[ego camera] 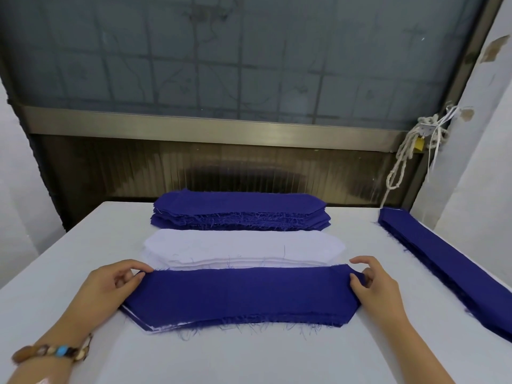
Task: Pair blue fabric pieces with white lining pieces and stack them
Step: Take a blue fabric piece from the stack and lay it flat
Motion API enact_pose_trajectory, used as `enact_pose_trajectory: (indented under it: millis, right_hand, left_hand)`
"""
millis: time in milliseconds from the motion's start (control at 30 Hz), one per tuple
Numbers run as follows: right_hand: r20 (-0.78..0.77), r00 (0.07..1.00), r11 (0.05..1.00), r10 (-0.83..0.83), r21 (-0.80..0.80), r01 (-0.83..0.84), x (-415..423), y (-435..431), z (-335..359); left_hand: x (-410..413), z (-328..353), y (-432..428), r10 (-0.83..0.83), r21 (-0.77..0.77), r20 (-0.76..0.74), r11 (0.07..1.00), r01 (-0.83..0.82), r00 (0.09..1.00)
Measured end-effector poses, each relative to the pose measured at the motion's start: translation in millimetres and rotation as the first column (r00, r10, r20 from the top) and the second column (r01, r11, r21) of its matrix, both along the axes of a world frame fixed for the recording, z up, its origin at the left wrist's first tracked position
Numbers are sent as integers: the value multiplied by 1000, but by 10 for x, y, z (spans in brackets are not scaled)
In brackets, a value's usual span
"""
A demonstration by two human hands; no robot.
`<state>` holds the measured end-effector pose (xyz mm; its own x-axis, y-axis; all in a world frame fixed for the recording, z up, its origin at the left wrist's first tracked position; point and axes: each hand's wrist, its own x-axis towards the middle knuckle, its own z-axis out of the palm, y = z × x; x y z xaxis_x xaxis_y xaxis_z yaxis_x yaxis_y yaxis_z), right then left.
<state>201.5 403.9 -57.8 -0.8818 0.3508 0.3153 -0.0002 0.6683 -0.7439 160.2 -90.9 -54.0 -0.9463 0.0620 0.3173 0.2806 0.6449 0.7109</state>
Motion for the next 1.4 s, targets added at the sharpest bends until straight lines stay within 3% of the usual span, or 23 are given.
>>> enact_pose_trajectory:
  millis: [367, 567, 700, 833, 1067, 1233, 1333, 1400]
  right_hand:
    - [21, 996, 993, -82, 85, 80, -1, -38, 30]
    - [-70, 991, 981, -116, 147, 126, 5, -48, 19]
    - [-209, 975, 956, 73, 293, -9, 33, -79, 63]
    - [-100, 945, 916, 312, 296, -271, 66, -146, 81]
    - [-26, 949, 902, 315, 318, -291, 85, -190, 134]
    - [138, 955, 850, 264, 435, -297, 1, -222, 277]
    - [182, 965, 785, 189, 562, -260, -153, -374, 380]
    - [149, 967, 791, 206, 556, -254, -284, -531, 417]
  left_hand:
    - [0, -2, -5, 9, -22, -19, 1000, -9, 1000]
    - [1, 45, 37, 24, -108, -178, 993, -43, 984]
    - [16, 53, 93, -69, -101, -164, 993, 53, 984]
    - [10, 30, 130, -124, -119, -65, 986, 116, 990]
    - [6, 57, 158, -103, -117, -71, 989, 94, 992]
    - [-40, 133, 286, -9, -305, -66, 952, -12, 998]
    - [-117, 345, 444, 40, -529, -50, 846, -61, 998]
    - [-173, 473, 622, 11, -618, -92, 784, -66, 996]
